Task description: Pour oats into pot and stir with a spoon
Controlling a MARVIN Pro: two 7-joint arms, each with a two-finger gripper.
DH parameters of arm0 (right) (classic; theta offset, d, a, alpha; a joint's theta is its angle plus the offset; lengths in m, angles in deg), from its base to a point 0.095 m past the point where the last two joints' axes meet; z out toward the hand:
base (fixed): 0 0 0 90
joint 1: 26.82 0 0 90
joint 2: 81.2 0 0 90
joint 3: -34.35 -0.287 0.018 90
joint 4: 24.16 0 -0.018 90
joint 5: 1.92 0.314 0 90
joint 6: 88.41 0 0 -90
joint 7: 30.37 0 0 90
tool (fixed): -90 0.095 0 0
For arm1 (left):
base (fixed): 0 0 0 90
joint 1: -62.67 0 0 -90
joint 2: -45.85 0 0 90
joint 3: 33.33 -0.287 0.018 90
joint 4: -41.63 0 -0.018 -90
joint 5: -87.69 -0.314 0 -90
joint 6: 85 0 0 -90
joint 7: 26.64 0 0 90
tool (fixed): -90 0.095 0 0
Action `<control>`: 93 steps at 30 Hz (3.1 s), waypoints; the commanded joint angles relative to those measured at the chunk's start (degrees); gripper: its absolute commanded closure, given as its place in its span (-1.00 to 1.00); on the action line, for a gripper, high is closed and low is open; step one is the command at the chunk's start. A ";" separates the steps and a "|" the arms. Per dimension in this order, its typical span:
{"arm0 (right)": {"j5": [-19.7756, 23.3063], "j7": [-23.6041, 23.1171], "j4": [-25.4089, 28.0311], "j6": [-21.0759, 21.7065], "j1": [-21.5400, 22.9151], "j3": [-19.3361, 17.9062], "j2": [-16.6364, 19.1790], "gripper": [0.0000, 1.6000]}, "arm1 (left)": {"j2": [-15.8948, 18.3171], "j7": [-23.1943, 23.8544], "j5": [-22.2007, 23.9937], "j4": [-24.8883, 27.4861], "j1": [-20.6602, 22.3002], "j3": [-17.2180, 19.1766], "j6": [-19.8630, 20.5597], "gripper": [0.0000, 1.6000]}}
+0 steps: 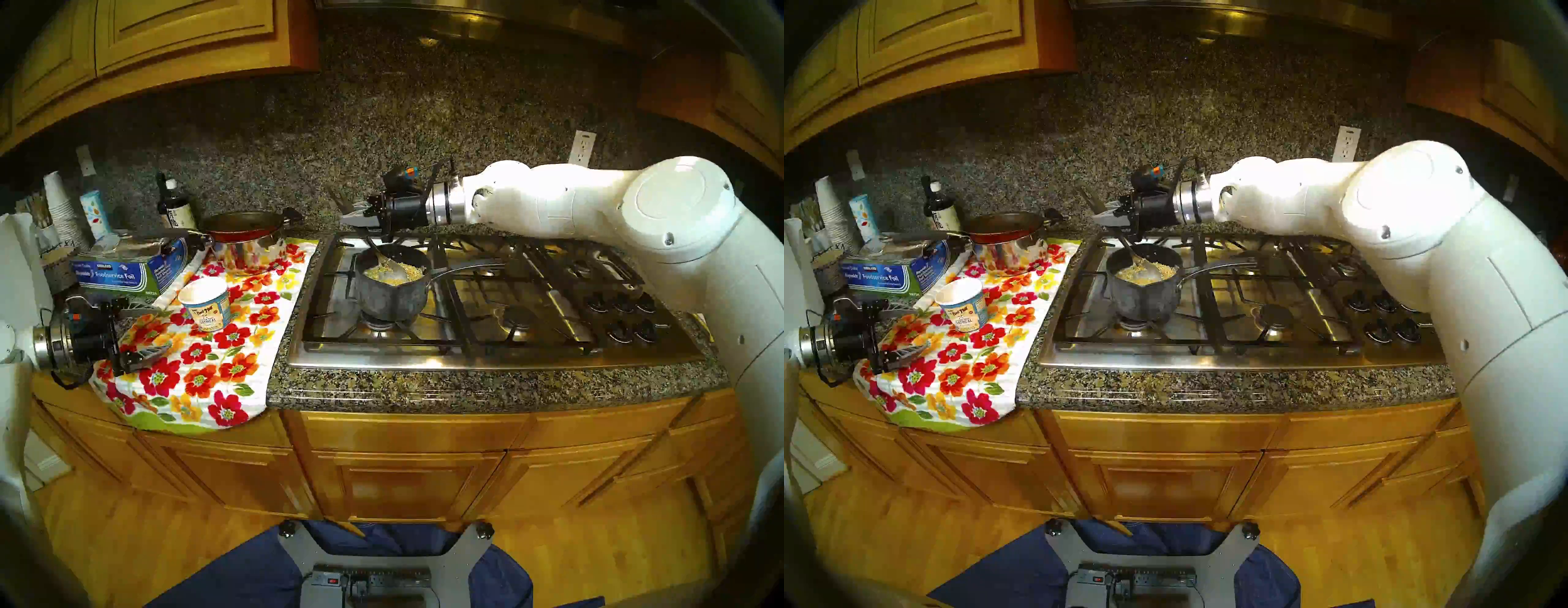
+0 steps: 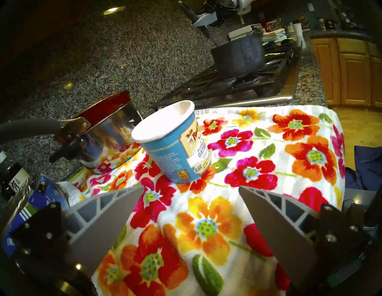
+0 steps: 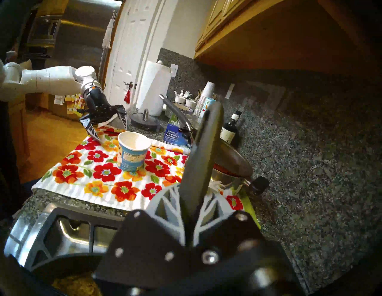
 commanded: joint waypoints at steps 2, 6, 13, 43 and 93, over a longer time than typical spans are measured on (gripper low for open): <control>-0.23 -1.51 -1.50 -0.27 2.37 0.47 3.65 1.00 | 1.06 -0.15 1.08 0.82 0.88 0.91 0.01 -1.00; -0.14 -2.98 1.92 -0.76 3.75 0.39 5.14 1.00 | 1.06 -0.15 1.15 0.81 0.89 0.93 0.01 -1.00; 0.31 -4.52 10.93 -1.95 7.32 -0.43 7.49 1.00 | 1.06 -0.15 1.11 0.81 0.88 0.92 0.01 -1.00; 0.03 7.17 9.23 -2.55 6.61 -0.99 -0.80 1.00 | 1.06 -0.15 1.16 0.81 0.88 0.93 0.01 -1.00; 0.30 6.01 21.35 -4.84 11.89 0.18 5.22 1.00 | 1.06 -0.15 1.06 0.83 0.86 0.91 0.00 -1.00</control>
